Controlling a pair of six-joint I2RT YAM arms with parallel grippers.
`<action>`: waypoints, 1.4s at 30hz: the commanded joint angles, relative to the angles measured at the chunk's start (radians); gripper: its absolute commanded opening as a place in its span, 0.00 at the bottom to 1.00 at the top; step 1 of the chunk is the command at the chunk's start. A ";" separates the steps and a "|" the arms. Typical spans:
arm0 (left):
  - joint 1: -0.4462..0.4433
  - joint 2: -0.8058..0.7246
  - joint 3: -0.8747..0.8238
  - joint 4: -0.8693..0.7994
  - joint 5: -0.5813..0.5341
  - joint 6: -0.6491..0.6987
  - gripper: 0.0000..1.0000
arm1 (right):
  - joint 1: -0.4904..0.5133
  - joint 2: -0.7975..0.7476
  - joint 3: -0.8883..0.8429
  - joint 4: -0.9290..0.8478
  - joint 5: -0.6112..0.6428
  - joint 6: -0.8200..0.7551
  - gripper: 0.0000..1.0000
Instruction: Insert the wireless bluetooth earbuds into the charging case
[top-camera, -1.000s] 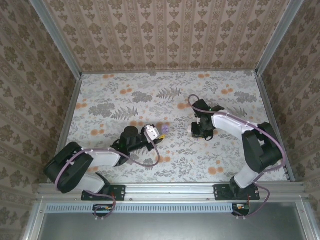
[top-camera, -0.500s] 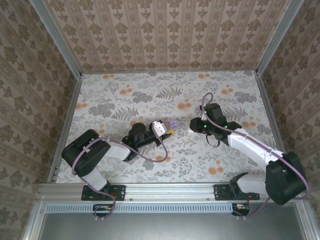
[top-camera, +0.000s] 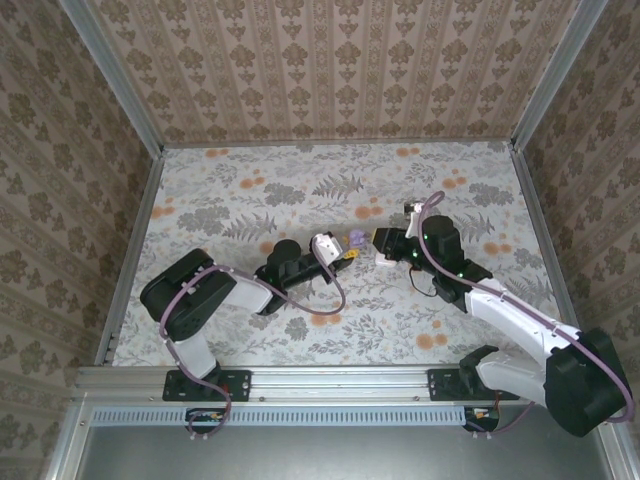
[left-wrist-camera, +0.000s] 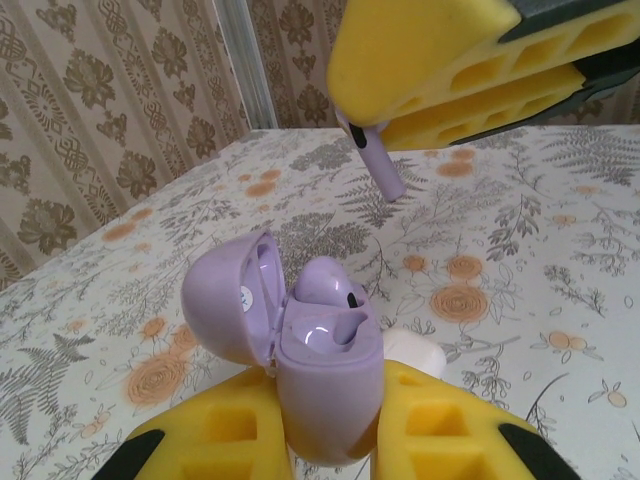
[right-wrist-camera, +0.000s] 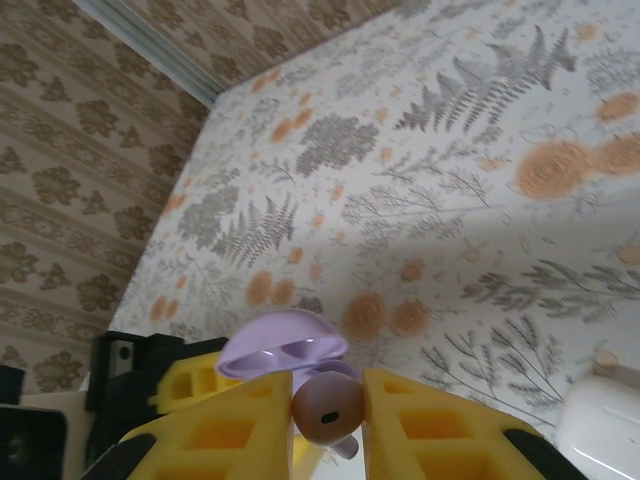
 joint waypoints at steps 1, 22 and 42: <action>-0.008 0.015 0.024 0.069 0.012 -0.042 0.02 | 0.022 -0.023 -0.020 0.125 -0.020 0.017 0.23; -0.013 0.005 0.018 0.115 -0.030 -0.164 0.02 | 0.098 0.069 0.015 0.213 -0.006 -0.005 0.24; -0.012 -0.028 0.017 0.116 -0.028 -0.173 0.02 | 0.116 0.092 0.006 0.256 0.047 -0.005 0.23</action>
